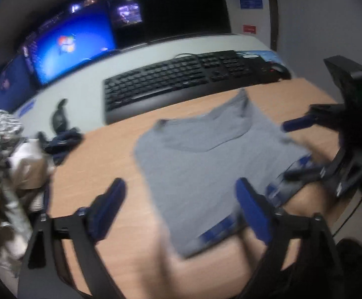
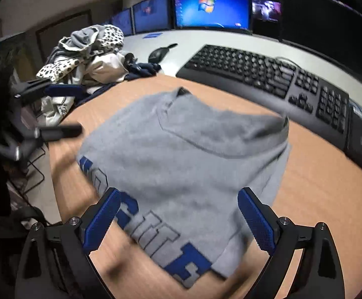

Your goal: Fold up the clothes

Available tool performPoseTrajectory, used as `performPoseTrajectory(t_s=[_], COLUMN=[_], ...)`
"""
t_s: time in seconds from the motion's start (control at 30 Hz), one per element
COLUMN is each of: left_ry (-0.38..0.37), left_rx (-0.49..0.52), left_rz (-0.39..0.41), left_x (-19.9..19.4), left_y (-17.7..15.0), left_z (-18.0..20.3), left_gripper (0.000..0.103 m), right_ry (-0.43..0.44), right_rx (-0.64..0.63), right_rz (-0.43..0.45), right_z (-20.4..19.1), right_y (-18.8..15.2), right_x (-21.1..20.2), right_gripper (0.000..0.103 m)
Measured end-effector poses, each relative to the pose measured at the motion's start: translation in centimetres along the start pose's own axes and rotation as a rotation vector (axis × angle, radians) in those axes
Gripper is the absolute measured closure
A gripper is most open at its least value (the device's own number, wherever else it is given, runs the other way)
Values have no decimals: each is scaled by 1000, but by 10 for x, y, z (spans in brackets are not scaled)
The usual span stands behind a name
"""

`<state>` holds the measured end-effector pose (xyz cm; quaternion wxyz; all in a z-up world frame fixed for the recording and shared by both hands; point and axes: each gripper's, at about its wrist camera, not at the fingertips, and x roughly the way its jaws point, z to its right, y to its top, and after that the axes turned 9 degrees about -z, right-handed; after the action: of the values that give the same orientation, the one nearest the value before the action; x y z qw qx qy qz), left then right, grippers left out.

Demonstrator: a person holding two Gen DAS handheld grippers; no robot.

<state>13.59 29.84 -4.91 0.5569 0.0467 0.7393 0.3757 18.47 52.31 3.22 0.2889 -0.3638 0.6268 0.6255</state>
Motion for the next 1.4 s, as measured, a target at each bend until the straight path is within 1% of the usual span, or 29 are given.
performPoseTrajectory(t_s=[0.03,0.07,0.1,0.13,0.17,0.2,0.23,0.27,0.37,0.4,0.43,0.47,0.5,0.53,0.57,0.67,0.77,0.83,0.87,0.93,1.03,1.1,1.13,1.27,1.4], left_ry=[-8,21,52,49,32,26,32,29,-18,-31,-43,-46,-40,-34,-28,-4,2,-7,-6,11,54,68,65,41,43], left_rx=[-1,-6,-13,-26,-49,-61,-61,-60,-62,-65,-69,-70,-68,-66,-64,-56,-73,-90,-90,-75,-45,-42,-48,-75,-76], left_rz=[-13,-31,-58,-74,-75,-73,-69,-65,-74,-78,-81,-83,-84,-85,-85,-81,-73,-73,-72,-71,-63,-61,-63,-71,-75], left_x=[10,24,38,49,56,61,63,65,69,69,69,69,69,69,69,69,68,67,67,66,64,64,64,66,66], left_y=[4,6,6,6,4,3,3,3,4,4,4,5,7,8,9,11,8,5,4,5,6,6,6,5,6], left_z=[7,14,20,23,23,23,23,22,16,14,12,12,14,16,18,25,24,22,22,25,32,33,32,27,29], left_gripper=[10,10,12,12,9,3,0,0,0,0,0,0,0,0,0,0,0,0,0,0,0,0,0,0,0], right_ry=[-4,-8,-8,-9,-9,-10,-10,-9,7,58,88,80,70,35,25,76,19,7,-5,-23,-3,-12,-17,-57,-93], right_rx=[-7,-9,-16,-23,-31,-39,-46,-47,-33,-3,30,61,90,100,104,103,17,-23,-33,-69,-42,-18,-7,12,8], right_rz=[-7,-36,-62,-85,-73,-62,-53,-59,-74,-62,-52,-43,-33,-21,-12,6,-50,-116,-135,-116,-111,-126,-132,-105,-88], right_z=[0,-1,-2,-3,-3,-3,-3,-2,0,4,9,17,23,27,28,24,4,-5,-7,-11,-3,2,4,14,17], right_y=[2,1,-3,-6,-9,-11,-13,-13,-14,-16,-18,-20,-23,-24,-25,-19,-11,-9,-9,-13,-17,-19,-20,-13,-2], right_x=[3,10,19,27,26,25,24,23,19,13,8,2,-5,-11,-16,-21,-3,17,23,22,14,12,10,0,-2], right_gripper=[7,7,7,6,6,6,5,5,5,6,6,6,6,5,5,5,5,5,4,3,3,3,3,3,3])
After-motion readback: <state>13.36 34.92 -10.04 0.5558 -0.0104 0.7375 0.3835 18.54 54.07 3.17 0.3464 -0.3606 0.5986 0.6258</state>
